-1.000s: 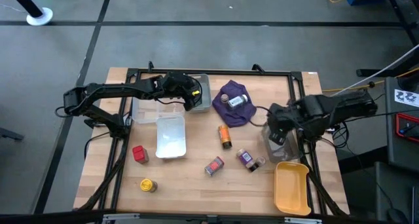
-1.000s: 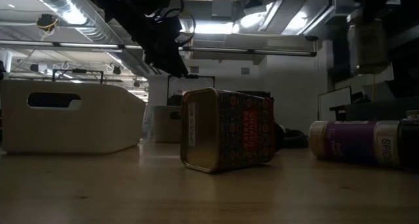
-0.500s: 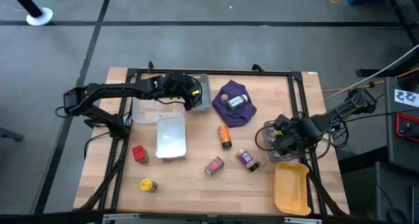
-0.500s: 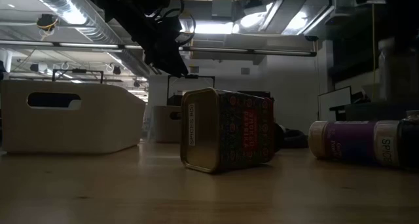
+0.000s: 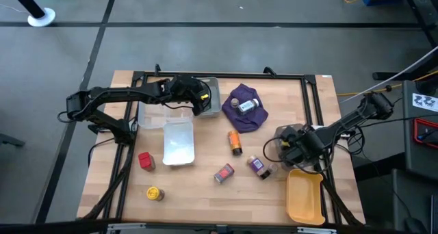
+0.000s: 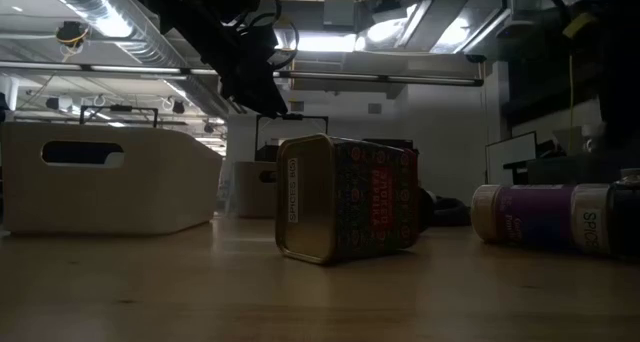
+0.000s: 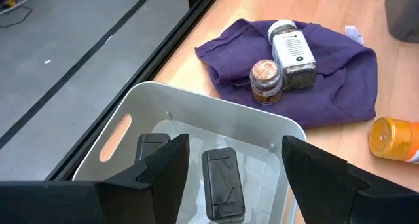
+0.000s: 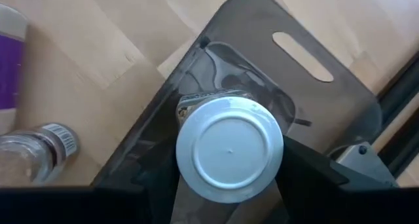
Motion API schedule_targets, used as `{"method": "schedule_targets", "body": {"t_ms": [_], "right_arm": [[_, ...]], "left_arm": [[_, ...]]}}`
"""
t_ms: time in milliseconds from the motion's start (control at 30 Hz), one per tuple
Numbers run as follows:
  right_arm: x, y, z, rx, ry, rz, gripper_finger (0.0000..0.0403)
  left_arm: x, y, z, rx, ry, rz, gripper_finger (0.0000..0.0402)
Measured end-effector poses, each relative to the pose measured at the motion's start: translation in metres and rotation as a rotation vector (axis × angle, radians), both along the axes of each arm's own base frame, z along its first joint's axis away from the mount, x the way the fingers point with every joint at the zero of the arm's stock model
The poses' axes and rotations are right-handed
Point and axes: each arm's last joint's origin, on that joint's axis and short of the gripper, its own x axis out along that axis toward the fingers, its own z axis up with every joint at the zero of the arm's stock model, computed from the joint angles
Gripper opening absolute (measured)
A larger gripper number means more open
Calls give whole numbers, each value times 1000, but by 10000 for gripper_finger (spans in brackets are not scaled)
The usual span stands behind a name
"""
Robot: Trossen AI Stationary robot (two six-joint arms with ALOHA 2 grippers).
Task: Sort spices by type
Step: Put the middle right white seasoning bottle into the black transparent bin, then put the white seasoning bottle into the black transparent bin
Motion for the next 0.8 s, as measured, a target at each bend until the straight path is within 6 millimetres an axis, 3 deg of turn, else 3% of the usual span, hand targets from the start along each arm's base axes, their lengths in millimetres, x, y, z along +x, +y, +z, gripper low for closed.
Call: {"method": "schedule_targets", "body": {"t_ms": [400, 800], "right_arm": [[-2, 2, -5, 84, 57, -3, 272], [-7, 5, -5, 213, 162, 12, 273]], "left_arm": [[0, 0, 0, 0, -1, 0, 227], [0, 0, 0, 0, 0, 0, 227]]}}
